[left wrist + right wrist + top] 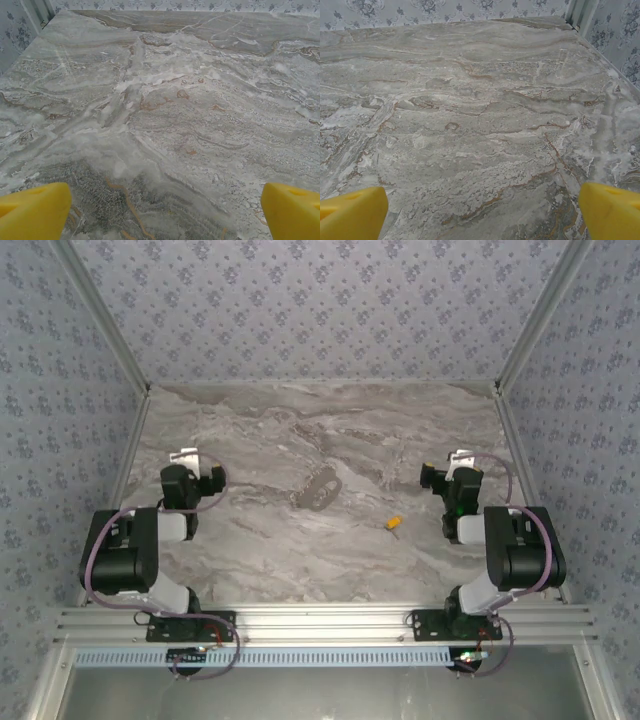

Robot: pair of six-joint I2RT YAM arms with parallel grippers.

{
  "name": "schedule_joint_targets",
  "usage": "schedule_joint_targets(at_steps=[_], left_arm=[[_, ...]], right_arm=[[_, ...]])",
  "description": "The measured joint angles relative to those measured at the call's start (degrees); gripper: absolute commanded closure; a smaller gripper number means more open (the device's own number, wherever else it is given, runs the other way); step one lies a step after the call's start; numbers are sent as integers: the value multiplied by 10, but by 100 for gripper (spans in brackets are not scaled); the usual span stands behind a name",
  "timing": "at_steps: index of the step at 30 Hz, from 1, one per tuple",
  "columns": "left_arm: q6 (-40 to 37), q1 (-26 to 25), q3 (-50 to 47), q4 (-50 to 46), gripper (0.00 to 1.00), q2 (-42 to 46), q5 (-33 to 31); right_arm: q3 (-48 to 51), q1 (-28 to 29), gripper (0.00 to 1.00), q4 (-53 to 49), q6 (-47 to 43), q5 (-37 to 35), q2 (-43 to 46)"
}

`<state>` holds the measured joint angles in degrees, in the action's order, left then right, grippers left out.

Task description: Put the keys on the keyring

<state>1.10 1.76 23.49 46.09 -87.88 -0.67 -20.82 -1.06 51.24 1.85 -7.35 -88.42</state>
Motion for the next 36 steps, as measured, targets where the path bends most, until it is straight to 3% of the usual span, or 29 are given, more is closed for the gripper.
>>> schedule_joint_targets(at_steps=[32,36], left_arm=[[0,1,0,-1,2,0,0],[3,1,11,-51,2,18,0]], right_arm=[[1,3,0,2,0,-11,0],[24,9,0,17,1,-35,16]])
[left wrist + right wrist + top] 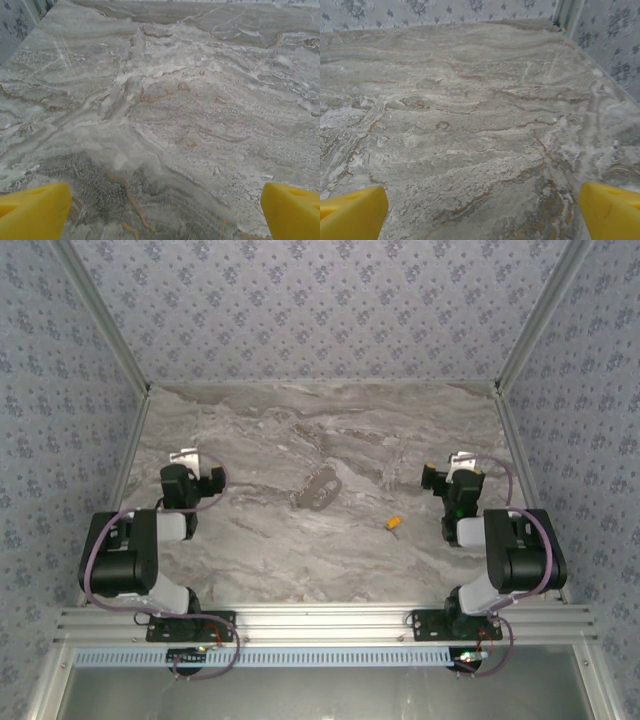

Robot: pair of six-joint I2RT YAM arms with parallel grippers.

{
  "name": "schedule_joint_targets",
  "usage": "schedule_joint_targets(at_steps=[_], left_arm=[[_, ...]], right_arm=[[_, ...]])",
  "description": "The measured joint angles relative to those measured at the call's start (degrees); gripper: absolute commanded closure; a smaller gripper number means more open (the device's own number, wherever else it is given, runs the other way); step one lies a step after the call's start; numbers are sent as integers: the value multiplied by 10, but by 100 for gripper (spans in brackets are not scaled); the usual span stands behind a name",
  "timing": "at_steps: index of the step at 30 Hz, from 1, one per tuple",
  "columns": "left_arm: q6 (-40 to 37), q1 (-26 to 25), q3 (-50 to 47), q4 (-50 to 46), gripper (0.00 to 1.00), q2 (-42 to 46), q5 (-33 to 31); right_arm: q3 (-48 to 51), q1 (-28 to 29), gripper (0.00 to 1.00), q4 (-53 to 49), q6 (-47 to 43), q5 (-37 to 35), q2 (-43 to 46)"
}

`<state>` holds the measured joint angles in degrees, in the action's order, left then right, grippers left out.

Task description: Put the keys on the keyring

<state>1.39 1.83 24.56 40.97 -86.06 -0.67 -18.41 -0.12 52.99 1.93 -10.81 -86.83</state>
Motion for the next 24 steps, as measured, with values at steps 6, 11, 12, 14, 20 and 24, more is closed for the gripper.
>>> schedule_joint_targets(at_steps=[6,11,12,14,20,24], left_arm=[[6,0,41,-100,2,71,-8],[16,0,89,-212,2,130,-17],[18,0,97,-233,2,140,-17],[28,-1,115,-279,2,166,-18],[81,-9,177,-424,2,228,-18],[137,-18,241,-526,2,233,-4]], right_arm=[[52,36,0,38,-20,-52,27],[-23,34,0,-149,9,-65,166],[-50,29,0,-190,28,-65,184],[-122,12,0,-293,93,-63,217],[-225,-63,4,-445,243,73,245],[-232,-57,13,-506,293,163,232]])
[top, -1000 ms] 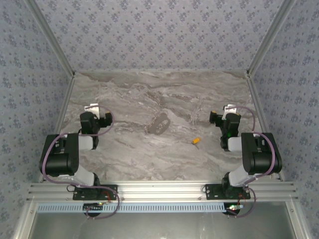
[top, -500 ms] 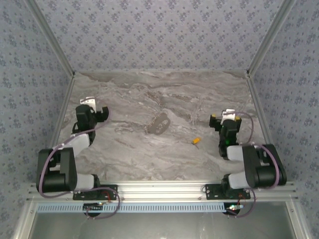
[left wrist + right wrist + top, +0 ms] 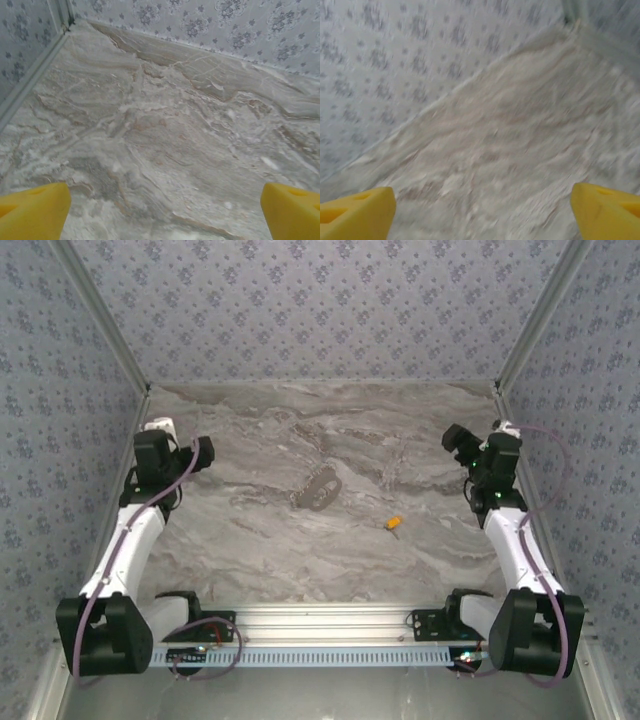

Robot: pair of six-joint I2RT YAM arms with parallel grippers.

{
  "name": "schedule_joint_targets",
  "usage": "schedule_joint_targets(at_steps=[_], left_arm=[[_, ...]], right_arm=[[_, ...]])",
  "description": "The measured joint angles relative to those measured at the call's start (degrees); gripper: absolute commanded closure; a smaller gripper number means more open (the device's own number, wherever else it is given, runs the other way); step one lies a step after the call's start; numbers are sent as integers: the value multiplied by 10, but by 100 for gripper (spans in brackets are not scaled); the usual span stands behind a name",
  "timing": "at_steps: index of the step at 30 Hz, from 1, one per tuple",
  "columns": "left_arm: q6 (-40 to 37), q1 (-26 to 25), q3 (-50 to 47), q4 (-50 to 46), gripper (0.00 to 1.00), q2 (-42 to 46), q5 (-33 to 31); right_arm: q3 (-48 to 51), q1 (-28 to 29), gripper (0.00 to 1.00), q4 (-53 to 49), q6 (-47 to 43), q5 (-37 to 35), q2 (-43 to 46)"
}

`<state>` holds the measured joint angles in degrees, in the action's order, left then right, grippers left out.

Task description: Put the keys on the keyring

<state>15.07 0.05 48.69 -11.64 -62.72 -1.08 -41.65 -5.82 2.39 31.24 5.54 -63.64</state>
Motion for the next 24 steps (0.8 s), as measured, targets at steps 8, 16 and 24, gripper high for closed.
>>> schedule_joint_targets(at_steps=[8,16,24], left_arm=[[109,-51,34,-128,3,3,42],[177,-66,72,-183,2,-30,84],[188,-77,100,-208,2,-81,121]], right_arm=[[-103,90,25,-130,8,108,-126],[-218,204,37,-223,-12,137,-285],[-417,271,44,-272,-24,143,-489]])
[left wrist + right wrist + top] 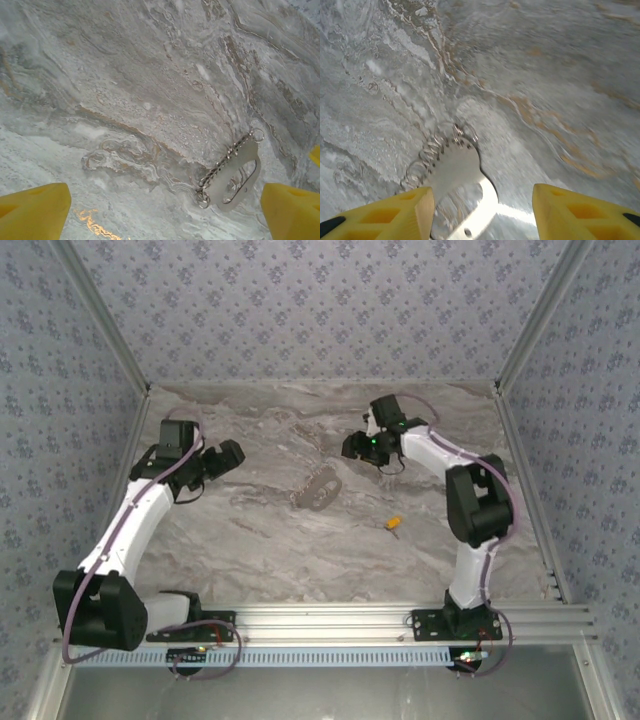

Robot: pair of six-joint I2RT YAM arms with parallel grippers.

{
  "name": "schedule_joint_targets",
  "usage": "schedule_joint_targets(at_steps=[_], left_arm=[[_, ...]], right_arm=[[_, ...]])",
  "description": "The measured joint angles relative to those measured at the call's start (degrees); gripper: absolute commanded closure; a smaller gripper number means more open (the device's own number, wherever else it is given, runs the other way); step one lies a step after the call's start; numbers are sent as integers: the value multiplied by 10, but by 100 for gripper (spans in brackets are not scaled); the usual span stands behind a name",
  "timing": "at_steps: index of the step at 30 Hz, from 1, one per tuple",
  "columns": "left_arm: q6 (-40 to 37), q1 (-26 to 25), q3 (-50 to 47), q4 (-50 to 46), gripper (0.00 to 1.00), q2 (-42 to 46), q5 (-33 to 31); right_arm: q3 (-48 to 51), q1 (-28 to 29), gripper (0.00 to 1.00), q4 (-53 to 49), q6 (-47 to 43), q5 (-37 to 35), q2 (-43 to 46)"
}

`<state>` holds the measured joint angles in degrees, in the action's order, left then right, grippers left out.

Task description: Put the keys on the keyring

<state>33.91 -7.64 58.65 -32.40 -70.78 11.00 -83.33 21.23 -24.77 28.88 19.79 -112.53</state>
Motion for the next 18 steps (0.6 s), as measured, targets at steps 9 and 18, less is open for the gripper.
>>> schedule_joint_targets(at_steps=[9,18], left_arm=[[3,-4,18,4,2,-28,29],[3,-8,19,5,2,-35,36]], right_arm=[[-178,22,45,-31,7,6,-167],[-222,29,46,-41,20,32,-207]])
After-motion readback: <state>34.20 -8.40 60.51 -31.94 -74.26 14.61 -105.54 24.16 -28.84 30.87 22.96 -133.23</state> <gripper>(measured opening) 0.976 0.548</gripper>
